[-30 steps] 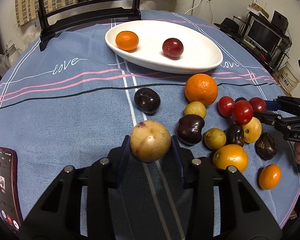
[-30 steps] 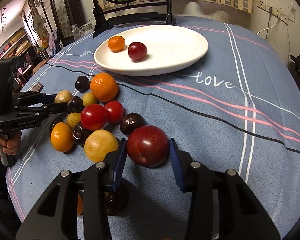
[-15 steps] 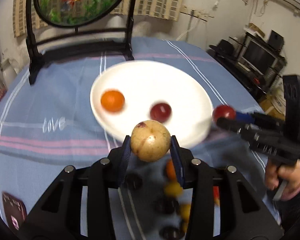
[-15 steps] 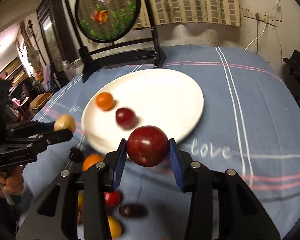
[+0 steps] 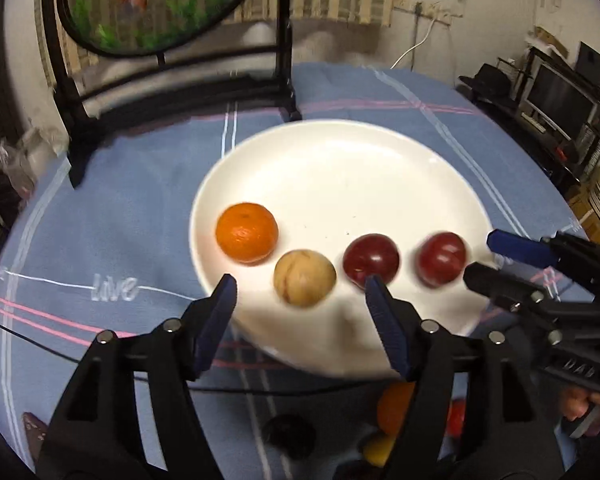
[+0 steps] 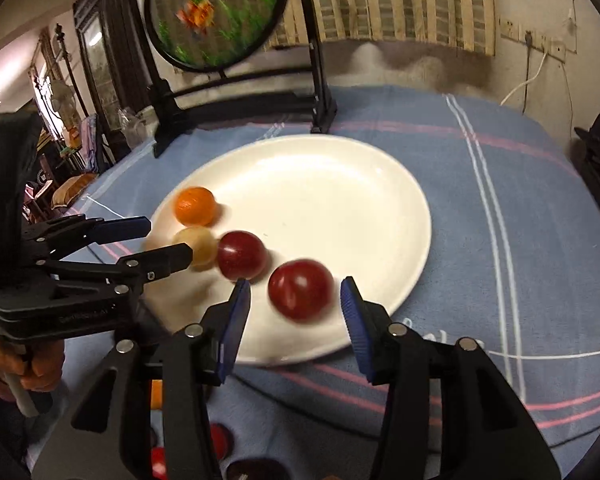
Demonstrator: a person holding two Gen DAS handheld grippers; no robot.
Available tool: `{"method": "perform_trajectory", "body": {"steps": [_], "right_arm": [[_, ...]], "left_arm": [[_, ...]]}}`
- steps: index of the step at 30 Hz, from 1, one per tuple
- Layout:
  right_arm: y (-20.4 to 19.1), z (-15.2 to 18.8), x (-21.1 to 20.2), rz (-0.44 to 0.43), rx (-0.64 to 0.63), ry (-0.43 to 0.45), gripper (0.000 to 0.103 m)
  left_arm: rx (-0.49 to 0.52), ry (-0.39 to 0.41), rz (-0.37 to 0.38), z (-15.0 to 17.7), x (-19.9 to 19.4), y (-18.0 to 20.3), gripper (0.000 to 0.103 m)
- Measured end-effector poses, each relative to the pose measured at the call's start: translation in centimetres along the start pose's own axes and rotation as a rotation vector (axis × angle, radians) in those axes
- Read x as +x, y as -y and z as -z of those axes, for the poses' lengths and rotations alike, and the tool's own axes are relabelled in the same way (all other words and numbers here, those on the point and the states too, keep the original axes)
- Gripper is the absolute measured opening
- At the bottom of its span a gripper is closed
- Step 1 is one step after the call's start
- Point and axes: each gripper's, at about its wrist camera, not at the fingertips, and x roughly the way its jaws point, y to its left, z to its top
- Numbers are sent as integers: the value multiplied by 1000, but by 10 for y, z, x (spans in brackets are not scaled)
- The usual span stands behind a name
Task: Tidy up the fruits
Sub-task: 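Place the pale fruit and red plum on the plate and open both tools, then grasp the dark purple plum with the left tool while the right tool grasps a small red fruit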
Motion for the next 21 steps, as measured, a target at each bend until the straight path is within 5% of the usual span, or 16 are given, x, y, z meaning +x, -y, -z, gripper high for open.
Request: {"method": "perform_trajectory", "body": {"steps": [4, 11, 21], "right_arm": [[-19, 18, -31, -86, -29, 5, 48], [-46, 64, -42, -107, -114, -70, 48], [-62, 77, -33, -116, -164, -124, 47]], "left_arm": [[0, 43, 5, 22, -37, -10, 83], [-95, 43, 15, 69, -48, -37, 84], [-94, 21, 2, 75, -43, -37, 84]]}}
